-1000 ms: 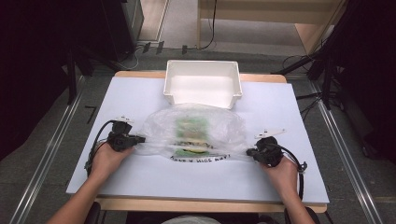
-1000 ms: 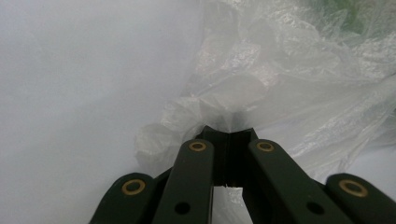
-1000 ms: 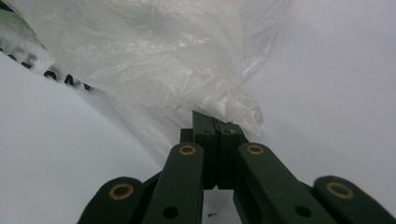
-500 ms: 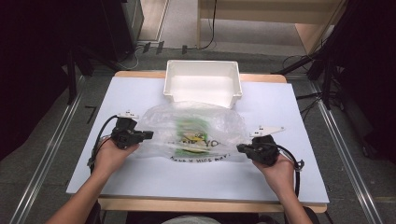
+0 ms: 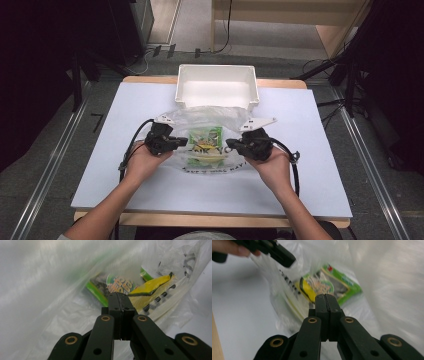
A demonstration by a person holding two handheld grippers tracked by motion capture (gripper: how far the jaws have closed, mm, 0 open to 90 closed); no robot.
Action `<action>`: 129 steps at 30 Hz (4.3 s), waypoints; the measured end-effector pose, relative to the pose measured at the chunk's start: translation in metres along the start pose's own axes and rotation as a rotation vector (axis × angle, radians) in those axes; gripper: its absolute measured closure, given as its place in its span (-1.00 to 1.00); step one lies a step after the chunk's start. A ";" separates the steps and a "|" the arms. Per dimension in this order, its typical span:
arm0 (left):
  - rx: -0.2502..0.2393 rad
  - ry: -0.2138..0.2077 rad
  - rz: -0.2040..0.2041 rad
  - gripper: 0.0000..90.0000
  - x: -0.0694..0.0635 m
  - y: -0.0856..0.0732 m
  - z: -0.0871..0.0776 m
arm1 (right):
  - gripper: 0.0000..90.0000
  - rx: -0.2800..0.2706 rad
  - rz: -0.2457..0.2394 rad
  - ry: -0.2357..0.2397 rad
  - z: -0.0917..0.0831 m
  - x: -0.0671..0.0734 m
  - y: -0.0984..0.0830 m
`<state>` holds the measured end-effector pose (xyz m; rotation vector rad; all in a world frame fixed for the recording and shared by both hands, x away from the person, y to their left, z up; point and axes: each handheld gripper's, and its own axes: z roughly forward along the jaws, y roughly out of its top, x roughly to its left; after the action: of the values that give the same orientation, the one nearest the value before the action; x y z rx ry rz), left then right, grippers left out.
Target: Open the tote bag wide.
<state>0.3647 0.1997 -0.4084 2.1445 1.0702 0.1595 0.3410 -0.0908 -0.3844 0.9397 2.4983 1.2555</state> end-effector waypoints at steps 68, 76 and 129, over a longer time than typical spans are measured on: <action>0.133 -0.056 0.015 1.00 -0.002 -0.076 -0.004 | 1.00 0.098 0.167 -0.182 0.131 -0.094 0.006; 0.139 -0.061 0.009 1.00 0.003 -0.081 -0.011 | 1.00 0.094 0.165 -0.217 0.129 -0.097 0.004; 0.070 -0.048 0.130 1.00 0.010 0.021 0.034 | 1.00 0.044 0.080 -0.066 0.063 -0.036 0.000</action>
<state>0.3980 0.1800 -0.4213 2.2703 0.9221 0.1315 0.3964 -0.0719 -0.4274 1.0834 2.4699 1.1761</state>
